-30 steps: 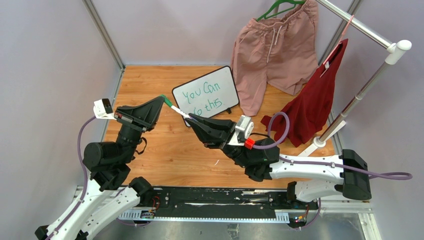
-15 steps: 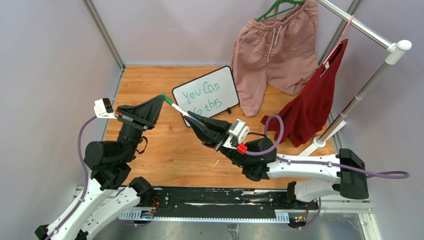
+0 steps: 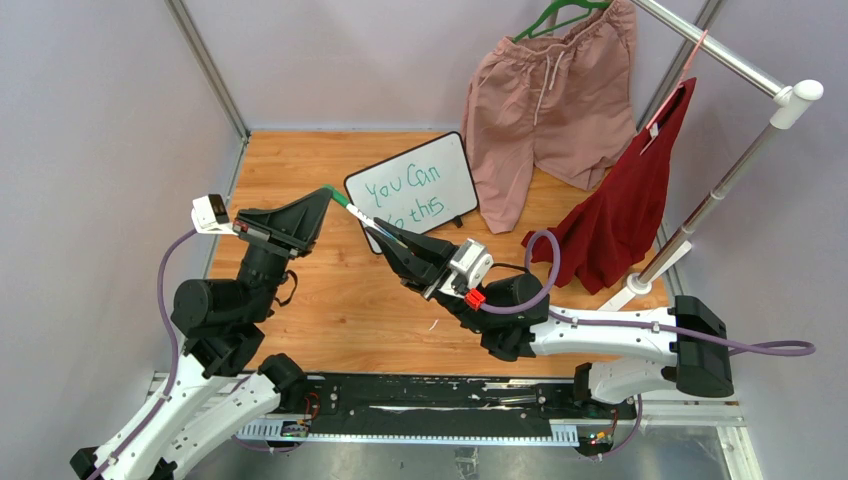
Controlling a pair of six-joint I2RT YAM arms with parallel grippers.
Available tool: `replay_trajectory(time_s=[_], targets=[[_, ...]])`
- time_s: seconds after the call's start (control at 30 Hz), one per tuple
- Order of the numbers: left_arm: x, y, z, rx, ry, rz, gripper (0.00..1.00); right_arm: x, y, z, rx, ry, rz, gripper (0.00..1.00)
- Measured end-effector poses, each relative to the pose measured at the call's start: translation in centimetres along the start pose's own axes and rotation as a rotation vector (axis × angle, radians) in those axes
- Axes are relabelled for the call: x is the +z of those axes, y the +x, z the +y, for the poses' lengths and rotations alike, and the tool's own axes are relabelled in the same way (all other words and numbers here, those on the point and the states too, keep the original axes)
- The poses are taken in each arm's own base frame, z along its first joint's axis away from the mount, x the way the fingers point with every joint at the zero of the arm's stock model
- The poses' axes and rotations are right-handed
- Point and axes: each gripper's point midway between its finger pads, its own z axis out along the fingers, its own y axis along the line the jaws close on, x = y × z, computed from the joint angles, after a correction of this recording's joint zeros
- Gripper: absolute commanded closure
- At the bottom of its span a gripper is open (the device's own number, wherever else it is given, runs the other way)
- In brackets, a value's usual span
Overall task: Write a sentence on the whiteboard
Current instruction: Close the whiteboard marker at the center of the board.
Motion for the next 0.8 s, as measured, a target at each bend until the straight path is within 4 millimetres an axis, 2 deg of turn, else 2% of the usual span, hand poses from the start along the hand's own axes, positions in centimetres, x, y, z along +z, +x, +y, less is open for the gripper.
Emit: replay_trajectory(time_s=[0.6, 0.7, 0.8], targets=[[1.1, 0.2, -1.3, -0.003, 0.029, 0.023, 1.0, 0.8, -1.2, -0.4, 0.004, 0.015, -0.036, 1.0], [2.1, 0.3, -2.3, 0.002, 0.042, 0.036, 1.0, 1.3, -2.1, -0.6, 0.001, 0.026, -0.066, 1.0], [3.4, 0.5, -4.0, 0.01, 0.076, 0.063, 1.0, 2.0, -3.9, -1.2, 0.0, 0.044, -0.118, 1.0]])
